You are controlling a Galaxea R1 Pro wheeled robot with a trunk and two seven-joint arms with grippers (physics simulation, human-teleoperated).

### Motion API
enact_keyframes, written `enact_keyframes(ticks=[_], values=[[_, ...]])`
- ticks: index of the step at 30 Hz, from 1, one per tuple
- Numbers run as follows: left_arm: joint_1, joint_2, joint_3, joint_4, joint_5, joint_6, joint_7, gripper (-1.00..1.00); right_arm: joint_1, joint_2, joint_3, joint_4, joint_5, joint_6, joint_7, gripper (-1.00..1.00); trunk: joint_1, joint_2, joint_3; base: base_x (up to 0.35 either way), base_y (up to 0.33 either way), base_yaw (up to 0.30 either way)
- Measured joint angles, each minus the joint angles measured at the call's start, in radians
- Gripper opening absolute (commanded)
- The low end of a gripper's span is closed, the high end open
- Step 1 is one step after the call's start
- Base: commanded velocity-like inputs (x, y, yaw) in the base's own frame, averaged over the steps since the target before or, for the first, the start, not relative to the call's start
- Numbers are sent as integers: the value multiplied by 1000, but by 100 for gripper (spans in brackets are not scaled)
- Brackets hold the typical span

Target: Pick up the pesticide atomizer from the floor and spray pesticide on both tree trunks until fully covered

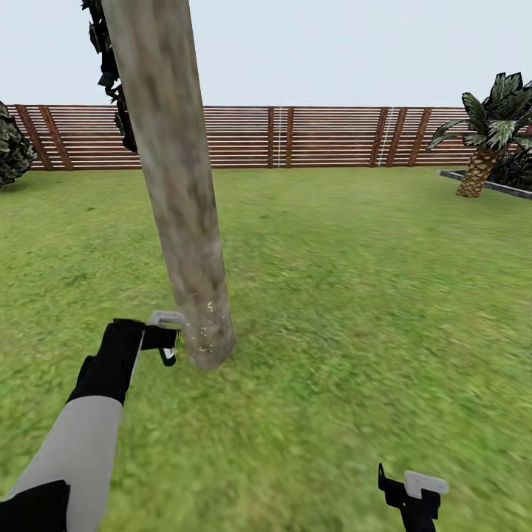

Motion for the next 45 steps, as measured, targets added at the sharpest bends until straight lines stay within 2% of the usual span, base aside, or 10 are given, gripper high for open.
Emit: enact_keyframes(ticks=[3, 9, 18, 22, 25, 29, 32, 36, 40, 45], values=[[3, 19, -3, -1, 6, 3, -32, -100, 0, 0, 0, 0, 0, 0, 0, 100, 0, 0, 0, 0, 0, 2], [-9, -21, -24, -2, 7, 4, -41, -100, 0, 1, 0, -1, 0, -1, -1, 100, 0, 0, 0, 0, 0, 209], [-34, -25, -29, -38, 10, 14, -41, -100, 0, 1, 1, 0, 0, -1, -2, 100, 0, 0, 0, -98, 0, 39], [-34, -28, -53, -45, 7, 22, -42, -100, 0, 1, 1, 0, 0, 0, -2, 100, 0, 0, 0, -81, 0, 0], [-31, -60, -115, -45, 10, 26, -42, -100, 0, 0, 1, 0, 0, 0, -2, 100, 0, 0, 0, -5, 0, 0], [-55, -68, -125, -49, 7, 46, -41, -100, 0, 0, 1, 0, 0, 0, -1, 100, 0, 0, 0, 0, 0, 0], [-70, -64, -121, -60, 5, 50, -42, -100, 0, 0, 0, 0, 0, 0, -1, 100, 0, 0, 0, 0, 0, 0], [-69, -52, -119, -87, 56, 51, -41, -100, 0, 0, 0, 0, 0, 0, -1, 100, 0, 0, 0, 0, 0, 0], [-55, -3, -121, -81, 73, 48, -39, -100, 0, 0, 0, 0, 0, 0, -1, 100, 0, 0, 0, 0, 0, 0], [37, 23, -123, -56, 78, 36, -35, -100, 0, 0, 1, 0, 0, 0, 0, 100, 0, 0, 0, 6, 0, 0]])
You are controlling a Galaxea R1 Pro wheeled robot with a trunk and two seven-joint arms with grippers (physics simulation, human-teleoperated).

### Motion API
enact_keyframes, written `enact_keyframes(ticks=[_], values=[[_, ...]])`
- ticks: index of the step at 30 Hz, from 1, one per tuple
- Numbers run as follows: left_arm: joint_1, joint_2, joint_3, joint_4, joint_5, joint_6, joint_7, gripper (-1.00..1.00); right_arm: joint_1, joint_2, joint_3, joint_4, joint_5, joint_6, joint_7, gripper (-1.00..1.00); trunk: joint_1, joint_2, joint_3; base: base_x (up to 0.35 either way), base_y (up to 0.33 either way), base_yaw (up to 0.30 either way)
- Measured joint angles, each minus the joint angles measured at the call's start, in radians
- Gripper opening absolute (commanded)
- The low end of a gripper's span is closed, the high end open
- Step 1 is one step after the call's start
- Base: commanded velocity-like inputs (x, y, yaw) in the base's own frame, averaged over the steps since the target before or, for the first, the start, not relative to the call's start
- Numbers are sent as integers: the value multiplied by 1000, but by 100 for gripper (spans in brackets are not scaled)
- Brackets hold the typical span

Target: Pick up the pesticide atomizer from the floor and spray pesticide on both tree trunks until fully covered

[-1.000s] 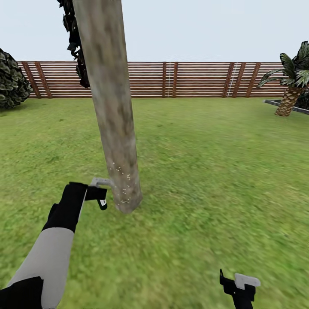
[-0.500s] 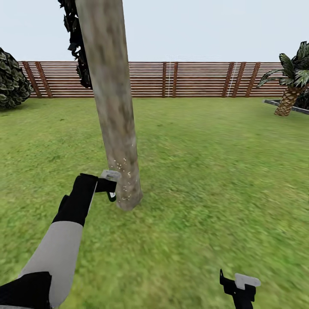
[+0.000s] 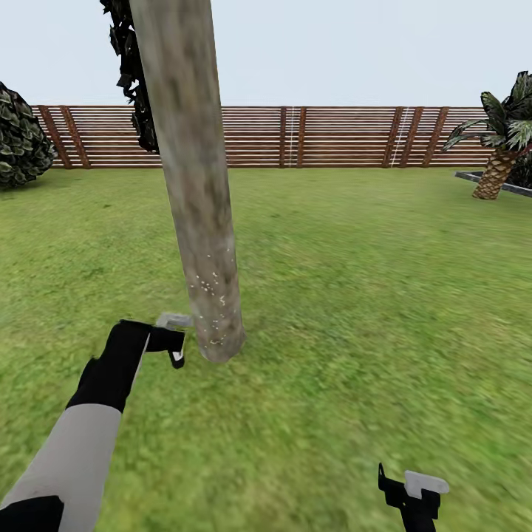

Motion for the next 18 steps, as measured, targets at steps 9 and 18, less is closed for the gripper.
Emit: enact_keyframes(ticks=[9, 18], values=[[38, -2, 0, 3, 1, -2, 2, -100, 0, 0, 0, 0, 0, 0, 0, 100, 0, 0, 0, 299, 37, 0], [75, 5, 2, 121, -5, -28, 5, -100, 0, 0, 0, 0, 0, 0, 0, 100, 0, 0, 0, 144, 60, 0]])
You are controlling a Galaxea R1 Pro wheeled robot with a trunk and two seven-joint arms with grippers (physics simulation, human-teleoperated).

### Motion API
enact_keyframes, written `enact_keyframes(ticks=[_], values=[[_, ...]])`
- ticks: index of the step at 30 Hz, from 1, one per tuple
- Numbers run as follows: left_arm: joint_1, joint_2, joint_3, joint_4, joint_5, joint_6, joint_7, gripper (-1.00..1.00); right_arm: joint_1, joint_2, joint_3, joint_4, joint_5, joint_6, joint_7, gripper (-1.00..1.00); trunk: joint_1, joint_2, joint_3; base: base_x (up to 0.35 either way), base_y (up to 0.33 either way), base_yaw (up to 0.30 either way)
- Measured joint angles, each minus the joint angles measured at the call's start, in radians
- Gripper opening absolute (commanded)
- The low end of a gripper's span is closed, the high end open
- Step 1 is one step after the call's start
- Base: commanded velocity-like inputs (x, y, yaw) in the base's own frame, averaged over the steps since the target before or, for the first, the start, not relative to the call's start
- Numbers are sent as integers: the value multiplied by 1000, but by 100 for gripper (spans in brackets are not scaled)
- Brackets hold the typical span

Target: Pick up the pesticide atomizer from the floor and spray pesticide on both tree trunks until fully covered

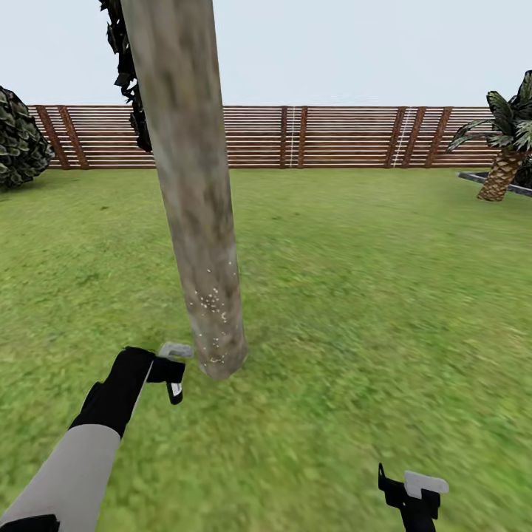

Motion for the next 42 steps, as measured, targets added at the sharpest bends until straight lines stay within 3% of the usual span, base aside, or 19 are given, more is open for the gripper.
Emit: enact_keyframes(ticks=[4, 7, 10, 14, 16, 19, 29, 42], values=[[23, -1, 0, 18, 0, -45, 26, -100, 0, 0, 0, 0, 0, 0, 0, 100, 0, 0, 0, 2, 1, 86], [25, -4, 4, 21, 4, -50, 102, -100, 0, 0, 0, 0, 0, 0, 0, 100, 0, 0, 0, 0, 0, 254], [26, -14, 3, 44, 14, -53, 133, -100, 0, 0, 0, 0, 0, 0, 0, 100, 0, 0, 0, 0, 0, 274], [27, -14, 8, 142, 10, -118, 140, -100, 0, 0, 0, 0, 0, 0, 0, 100, 0, 0, 0, 0, 0, 265], [27, -11, 60, 169, 6, -159, 146, -100, 0, 1, 0, 0, 0, 0, 0, 100, 0, 0, 0, 0, 0, 107], [27, -13, 93, 172, 10, -166, 147, -100, 0, 1, 0, 0, 0, 0, 0, 100, 0, 0, 0, 3, -5, 24], [27, -29, 98, 175, 8, -172, 147, -100, 0, 1, 0, 0, 2, 0, 0, 100, 0, 0, 0, 120, -221, 1], [30, 3, 101, 193, 2, -157, 145, -100, 0, 1, 0, 0, 0, -2, 0, 100, 0, 0, 0, 179, -240, 27]])
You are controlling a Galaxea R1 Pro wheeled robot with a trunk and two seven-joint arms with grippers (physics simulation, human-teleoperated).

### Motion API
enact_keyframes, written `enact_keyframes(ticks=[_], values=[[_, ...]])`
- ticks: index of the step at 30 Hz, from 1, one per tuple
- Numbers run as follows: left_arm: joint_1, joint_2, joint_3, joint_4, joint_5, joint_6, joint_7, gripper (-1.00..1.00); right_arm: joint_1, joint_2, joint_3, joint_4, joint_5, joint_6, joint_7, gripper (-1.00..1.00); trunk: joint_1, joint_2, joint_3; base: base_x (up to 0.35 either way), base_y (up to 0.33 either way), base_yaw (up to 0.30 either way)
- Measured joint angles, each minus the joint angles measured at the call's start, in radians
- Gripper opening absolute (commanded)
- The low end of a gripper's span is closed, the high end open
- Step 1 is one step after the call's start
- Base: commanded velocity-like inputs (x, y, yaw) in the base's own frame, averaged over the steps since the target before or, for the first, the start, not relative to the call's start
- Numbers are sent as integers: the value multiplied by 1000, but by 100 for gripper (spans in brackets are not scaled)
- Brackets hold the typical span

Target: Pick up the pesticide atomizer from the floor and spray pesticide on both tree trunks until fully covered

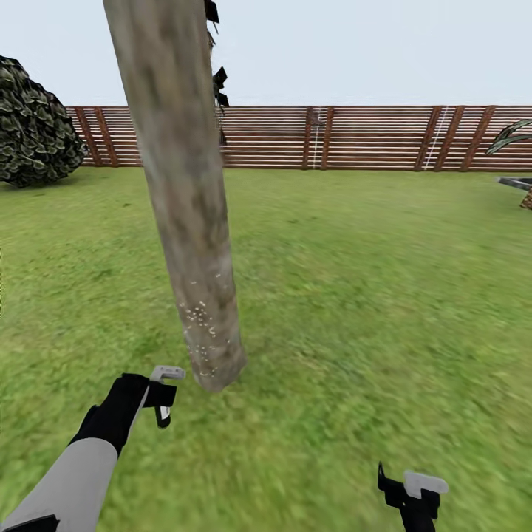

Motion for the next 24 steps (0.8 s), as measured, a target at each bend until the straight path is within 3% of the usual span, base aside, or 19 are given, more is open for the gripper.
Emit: enact_keyframes(ticks=[11, 24], values=[[0, -13, -6, -1, 5, 0, -1, -100, 0, 1, 0, 0, 0, -1, -1, 100, 0, 0, 0, -20, -272, 266], [0, -16, -5, -1, 7, -2, 1, -100, 0, 1, 0, 0, 0, 0, 0, 100, 0, 0, 0, -33, -280, 18]])
